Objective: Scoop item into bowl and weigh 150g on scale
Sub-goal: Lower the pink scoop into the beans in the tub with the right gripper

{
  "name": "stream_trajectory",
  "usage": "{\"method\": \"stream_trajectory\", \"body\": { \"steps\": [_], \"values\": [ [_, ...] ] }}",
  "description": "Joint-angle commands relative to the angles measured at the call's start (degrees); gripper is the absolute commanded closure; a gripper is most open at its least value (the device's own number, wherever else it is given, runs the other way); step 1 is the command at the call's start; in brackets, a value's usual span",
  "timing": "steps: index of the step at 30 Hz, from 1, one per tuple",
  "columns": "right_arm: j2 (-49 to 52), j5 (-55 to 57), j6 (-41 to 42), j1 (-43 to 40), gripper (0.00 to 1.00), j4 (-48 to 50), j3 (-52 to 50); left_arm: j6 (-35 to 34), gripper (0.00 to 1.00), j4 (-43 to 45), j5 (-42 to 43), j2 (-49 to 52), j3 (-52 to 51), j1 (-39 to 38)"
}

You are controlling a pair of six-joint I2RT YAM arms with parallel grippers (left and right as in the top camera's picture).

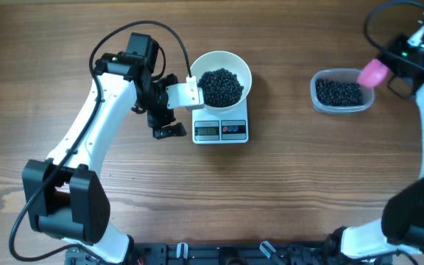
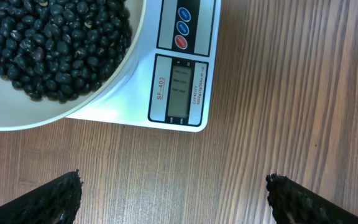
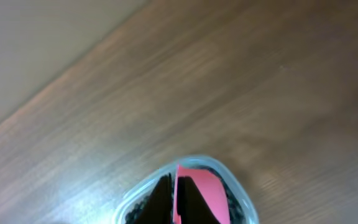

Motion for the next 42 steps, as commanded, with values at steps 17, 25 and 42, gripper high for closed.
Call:
{"method": "stream_trajectory", "body": {
  "steps": [17, 25, 42],
  "values": [
    [7.9, 1.3, -10.1, 9.0, 0.77, -5.9, 2.0, 1.1, 0.00, -0.1, 1.4, 0.2, -0.4, -0.2],
    [5.3, 1.3, -10.1, 9.0, 0.91, -13.4, 2.0, 1.1, 0.00, -0.1, 1.4, 0.2, -0.4, -0.2],
    [5.2, 1.7, -12.6, 9.0, 0.96, -18.7, 2.8, 1.1, 0.00, -0.1, 1.4, 0.2, -0.4, -0.2]
  ]
}}
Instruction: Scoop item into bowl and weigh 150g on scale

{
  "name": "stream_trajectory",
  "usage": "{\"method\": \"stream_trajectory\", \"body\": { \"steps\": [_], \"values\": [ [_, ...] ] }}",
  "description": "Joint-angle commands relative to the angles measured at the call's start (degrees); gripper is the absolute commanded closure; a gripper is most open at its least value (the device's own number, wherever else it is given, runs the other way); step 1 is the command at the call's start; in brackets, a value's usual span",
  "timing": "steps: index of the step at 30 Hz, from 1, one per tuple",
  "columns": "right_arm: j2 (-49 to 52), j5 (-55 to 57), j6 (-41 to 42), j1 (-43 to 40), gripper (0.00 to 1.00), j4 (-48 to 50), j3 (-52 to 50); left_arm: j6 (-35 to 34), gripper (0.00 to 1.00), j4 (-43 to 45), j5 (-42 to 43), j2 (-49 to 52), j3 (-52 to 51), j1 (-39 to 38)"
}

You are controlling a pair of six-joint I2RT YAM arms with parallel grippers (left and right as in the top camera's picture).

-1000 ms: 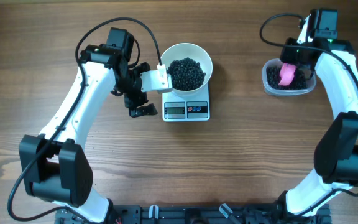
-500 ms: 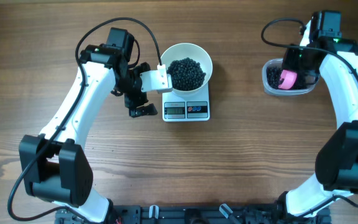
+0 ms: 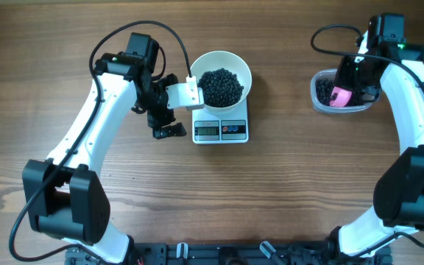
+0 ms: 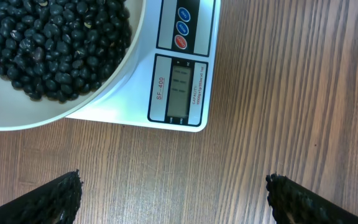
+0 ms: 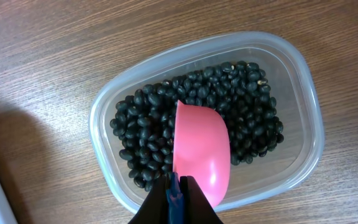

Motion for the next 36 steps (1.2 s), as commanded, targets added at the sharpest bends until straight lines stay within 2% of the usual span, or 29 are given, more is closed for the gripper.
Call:
{"method": "stream_trajectory", "body": {
  "steps": [1, 4, 7, 18, 25, 36],
  "values": [
    [-1.3, -0.1, -5.1, 0.1, 0.96, 0.8, 1.6, 1.1, 0.00, 0.0, 1.4, 0.2, -0.4, -0.2],
    [-1.4, 0.9, -9.4, 0.1, 0.96, 1.2, 4.2, 1.1, 0.00, 0.0, 1.4, 0.2, -0.4, -0.2],
    [-1.4, 6.5, -12.2, 0.1, 0.96, 0.9, 5.2, 1.1, 0.00, 0.0, 1.4, 0.2, -0.4, -0.2],
    [-1.0, 6.6, -10.0, 0.1, 0.96, 4.0, 0.3, 1.1, 0.00, 0.0, 1.4, 0.2, -0.4, -0.2],
    [-1.0, 6.1, -3.9, 0.1, 0.96, 5.9, -1.4, 1.1, 0.00, 0.0, 1.4, 0.2, -0.4, -0.2],
    [-1.0, 5.4, -3.9, 0.1, 0.96, 5.7, -1.4, 1.1, 0.00, 0.0, 1.4, 0.2, -0.4, -0.2]
  ]
}}
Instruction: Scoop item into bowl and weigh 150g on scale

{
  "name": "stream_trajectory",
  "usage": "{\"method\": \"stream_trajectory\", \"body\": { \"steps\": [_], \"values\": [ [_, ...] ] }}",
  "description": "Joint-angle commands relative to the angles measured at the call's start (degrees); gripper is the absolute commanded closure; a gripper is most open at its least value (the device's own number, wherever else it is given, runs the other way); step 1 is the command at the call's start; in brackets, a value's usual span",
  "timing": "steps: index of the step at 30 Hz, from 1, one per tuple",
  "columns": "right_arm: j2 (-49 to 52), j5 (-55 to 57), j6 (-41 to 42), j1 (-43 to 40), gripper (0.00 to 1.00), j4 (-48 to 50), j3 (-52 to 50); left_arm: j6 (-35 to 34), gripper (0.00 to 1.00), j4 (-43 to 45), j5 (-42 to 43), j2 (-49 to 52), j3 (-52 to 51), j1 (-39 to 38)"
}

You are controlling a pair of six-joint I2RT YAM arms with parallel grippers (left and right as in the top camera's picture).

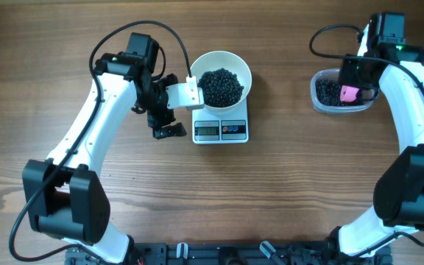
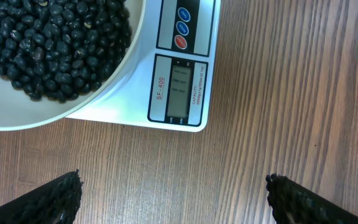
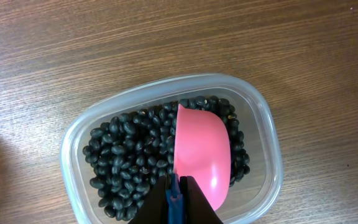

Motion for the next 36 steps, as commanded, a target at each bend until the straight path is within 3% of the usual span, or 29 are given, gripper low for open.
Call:
{"method": "stream_trajectory", "body": {
  "steps": [1, 36],
  "values": [
    [-1.0, -0.2, 1.0, 0.1, 0.96, 0.1, -0.4, 1.1, 0.00, 0.0, 1.4, 0.2, -0.4, -0.2],
    [-1.0, -0.5, 0.5, 0.1, 0.96, 2.1, -0.4, 1.1, 0.00, 0.0, 1.4, 0.2, -0.4, -0.2]
  ]
}}
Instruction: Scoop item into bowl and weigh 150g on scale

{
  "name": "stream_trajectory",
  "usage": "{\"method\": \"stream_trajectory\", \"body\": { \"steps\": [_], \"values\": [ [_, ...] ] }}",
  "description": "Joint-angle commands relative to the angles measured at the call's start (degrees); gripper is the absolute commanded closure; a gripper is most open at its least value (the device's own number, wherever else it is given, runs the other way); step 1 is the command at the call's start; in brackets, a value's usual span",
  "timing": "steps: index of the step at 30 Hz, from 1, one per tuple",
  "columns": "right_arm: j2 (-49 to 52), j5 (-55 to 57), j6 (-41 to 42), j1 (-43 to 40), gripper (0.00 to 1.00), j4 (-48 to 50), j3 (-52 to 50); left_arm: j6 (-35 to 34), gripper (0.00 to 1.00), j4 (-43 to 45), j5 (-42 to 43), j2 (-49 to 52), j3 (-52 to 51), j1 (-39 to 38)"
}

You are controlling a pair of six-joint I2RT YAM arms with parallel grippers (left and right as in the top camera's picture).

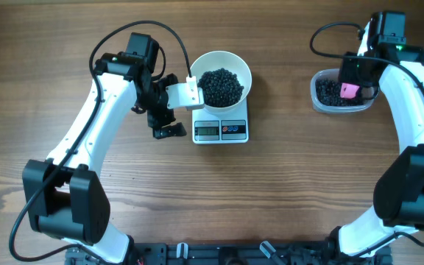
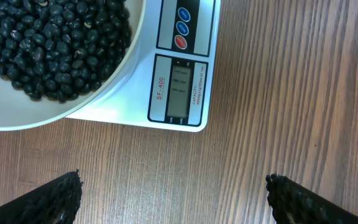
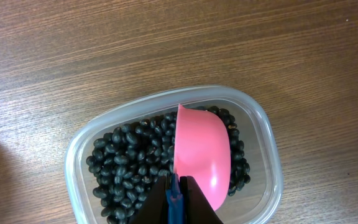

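A white bowl point(image 1: 240, 66) of black beans point(image 1: 221, 85) rests on the white scale point(image 1: 221, 129); its display point(image 2: 179, 90) shows in the left wrist view, digits unreadable. My left gripper point(image 2: 174, 198) hangs open over bare wood just in front of the scale. At the far right a clear tub point(image 1: 338, 93) holds more black beans point(image 3: 129, 168). My right gripper point(image 3: 176, 193) is shut on the blue handle of a pink scoop point(image 3: 202, 152), whose bowl faces down over the tub's beans.
Black cables point(image 1: 171, 33) loop above the left arm and near the right arm at the top right. The wooden table point(image 1: 271, 191) stretches between the scale and the tub.
The right gripper and pink scoop have shifted slightly over the tub, which sits a little lower in the right wrist view. The left arm has not moved.
The right gripper first held the pink scoop high at the tub's right edge. It then stood low over the tub with the scoop's back up over the beans, and has stayed there with small shifts. The left gripper stayed open by the scale throughout.
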Motion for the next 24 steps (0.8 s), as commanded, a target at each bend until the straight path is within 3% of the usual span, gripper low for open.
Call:
{"method": "stream_trajectory", "body": {
  "steps": [1, 24],
  "values": [
    [-1.0, -0.5, 0.3, 0.1, 0.96, 0.3, -0.4, 1.1, 0.00, 0.0, 1.4, 0.2, -0.4, -0.2],
    [-1.0, -0.8, 0.4, 0.1, 0.96, -0.2, -0.4, 1.1, 0.00, 0.0, 1.4, 0.2, -0.4, -0.2]
  ]
}}
